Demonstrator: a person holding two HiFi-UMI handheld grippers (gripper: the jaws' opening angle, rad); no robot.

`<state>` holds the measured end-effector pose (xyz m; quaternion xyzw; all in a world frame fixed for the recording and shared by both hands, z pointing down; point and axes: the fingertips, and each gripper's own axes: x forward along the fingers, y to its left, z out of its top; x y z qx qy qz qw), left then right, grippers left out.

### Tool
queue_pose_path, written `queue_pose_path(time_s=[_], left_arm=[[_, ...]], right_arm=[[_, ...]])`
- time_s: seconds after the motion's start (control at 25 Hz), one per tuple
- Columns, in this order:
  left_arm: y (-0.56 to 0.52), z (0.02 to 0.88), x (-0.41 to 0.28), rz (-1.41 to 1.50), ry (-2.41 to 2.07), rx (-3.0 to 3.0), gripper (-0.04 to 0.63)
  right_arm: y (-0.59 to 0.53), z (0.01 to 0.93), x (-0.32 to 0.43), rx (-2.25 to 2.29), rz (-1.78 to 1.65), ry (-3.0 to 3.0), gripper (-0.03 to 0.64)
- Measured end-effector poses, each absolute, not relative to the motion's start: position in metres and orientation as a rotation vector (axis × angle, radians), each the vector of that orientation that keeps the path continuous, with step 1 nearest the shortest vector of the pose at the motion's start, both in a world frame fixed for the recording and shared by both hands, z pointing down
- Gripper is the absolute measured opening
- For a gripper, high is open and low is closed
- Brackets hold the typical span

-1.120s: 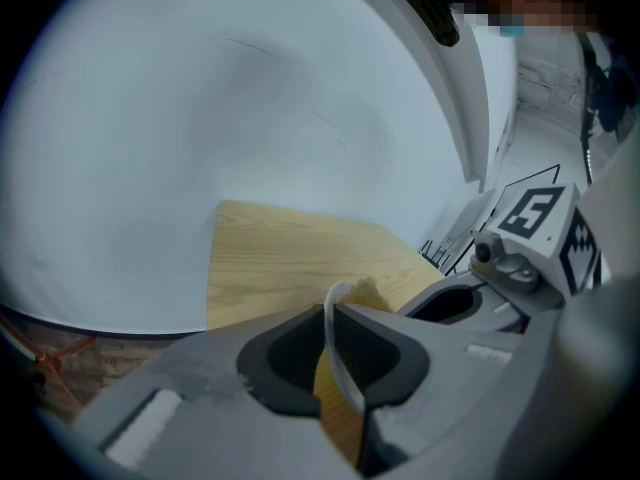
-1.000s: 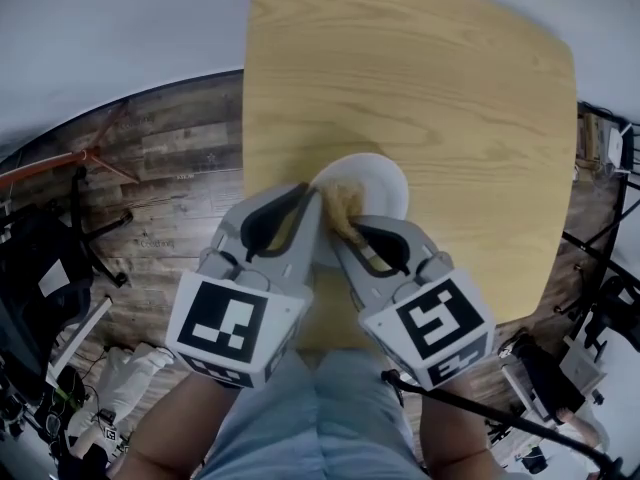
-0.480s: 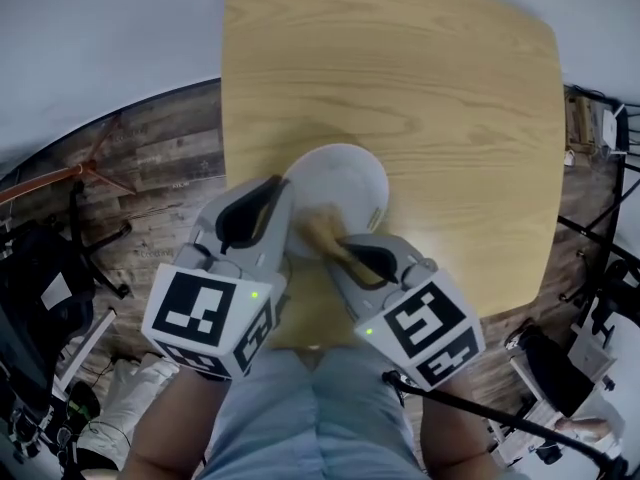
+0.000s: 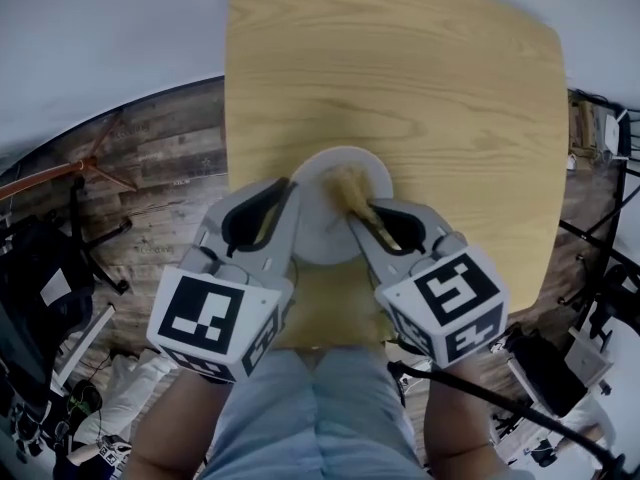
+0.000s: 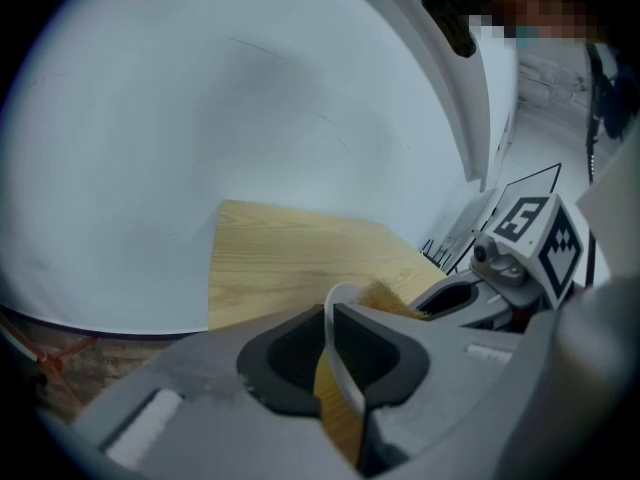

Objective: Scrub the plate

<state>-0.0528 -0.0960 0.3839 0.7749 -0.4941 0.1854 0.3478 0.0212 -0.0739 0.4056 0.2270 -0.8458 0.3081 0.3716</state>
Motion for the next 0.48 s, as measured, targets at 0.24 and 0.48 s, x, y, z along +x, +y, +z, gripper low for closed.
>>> queue_pose_path(time_s=[0.24, 0.48], left_arm=[[-0.100, 0.386, -0.063, 0.459, -1.321, 1.980, 0.052], [-0.101, 0.386, -0.066, 0.472, -1.342, 1.975, 0.052]], right_arm=[[-0.065, 0.420, 0.039, 0.606, 0.835, -2.078, 0.040], [-0.035, 0.422, 0.036, 0.520, 0.860, -2.038, 0.040]])
